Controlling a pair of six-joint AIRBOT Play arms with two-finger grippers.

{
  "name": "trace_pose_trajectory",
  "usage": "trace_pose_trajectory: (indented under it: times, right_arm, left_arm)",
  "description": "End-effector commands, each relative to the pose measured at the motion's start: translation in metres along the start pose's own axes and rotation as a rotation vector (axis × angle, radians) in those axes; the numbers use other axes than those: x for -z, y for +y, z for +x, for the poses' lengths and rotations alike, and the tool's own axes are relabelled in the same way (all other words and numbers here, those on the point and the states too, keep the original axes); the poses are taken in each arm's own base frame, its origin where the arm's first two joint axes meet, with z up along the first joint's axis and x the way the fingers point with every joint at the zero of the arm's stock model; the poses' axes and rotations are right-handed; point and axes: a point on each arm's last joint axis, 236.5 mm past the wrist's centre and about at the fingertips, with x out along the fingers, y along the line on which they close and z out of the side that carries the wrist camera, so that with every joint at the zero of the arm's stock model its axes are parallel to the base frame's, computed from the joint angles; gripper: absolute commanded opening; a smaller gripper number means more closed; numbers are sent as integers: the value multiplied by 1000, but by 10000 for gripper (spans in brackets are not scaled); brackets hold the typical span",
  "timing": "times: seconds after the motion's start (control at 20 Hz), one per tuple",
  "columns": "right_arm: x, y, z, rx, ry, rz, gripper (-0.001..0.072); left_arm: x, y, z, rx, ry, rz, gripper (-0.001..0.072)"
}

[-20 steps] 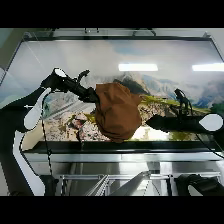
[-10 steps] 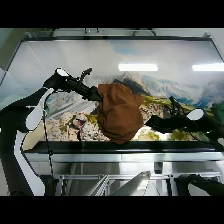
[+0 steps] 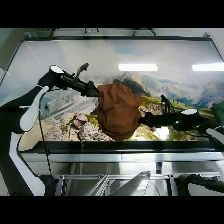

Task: Fold the shirts.

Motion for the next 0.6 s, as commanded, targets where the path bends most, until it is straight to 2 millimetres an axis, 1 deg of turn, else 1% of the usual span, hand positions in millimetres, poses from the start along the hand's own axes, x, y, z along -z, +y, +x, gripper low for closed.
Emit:
trace_pose_trajectory:
  times: [0.0,0.05,0.1,0.15,0.2,0.25,0.3,0.35,0.4,0.45,0.5,0.55]
  right_arm:
    - [-37,50,-54,-95,-58,-145,18]
    - [-55,66,-86,-76,-102,-205,18]
    - [-74,87,-122,-49,-170,-282,19]
    - [-88,116,-157,-35,-251,-368,18]
    - [-99,153,-190,-37,-343,-461,19]
    - [-102,198,-224,-52,-436,-569,18]
    - [-97,240,-250,-75,-510,-666,19]
    - [-85,281,-276,-96,-582,-762,19]
    - [-74,309,-297,-96,-646,-836,19]
    - [-65,329,-315,-85,-708,-892,19]
    - [-55,341,-324,-83,-746,-924,19]
    - [-47,344,-325,-80,-743,-941,19]
  left_arm:
    - [-26,-55,-76,0,-169,96,12]
    - [-29,-79,-106,-17,-228,144,12]
    - [-29,-103,-131,-40,-278,193,13]
    - [-26,-132,-154,-62,-327,252,12]
    - [-20,-161,-172,-83,-365,312,13]
    - [-10,-192,-186,-101,-396,378,17]
    - [0,-220,-196,-117,-423,437,19]
    - [15,-249,-204,-130,-440,497,20]
    - [28,-270,-208,-140,-445,543,20]
    - [45,-289,-212,-152,-445,576,20]
    - [60,-303,-213,-148,-433,588,20]
    - [77,-315,-211,-148,-407,616,20]
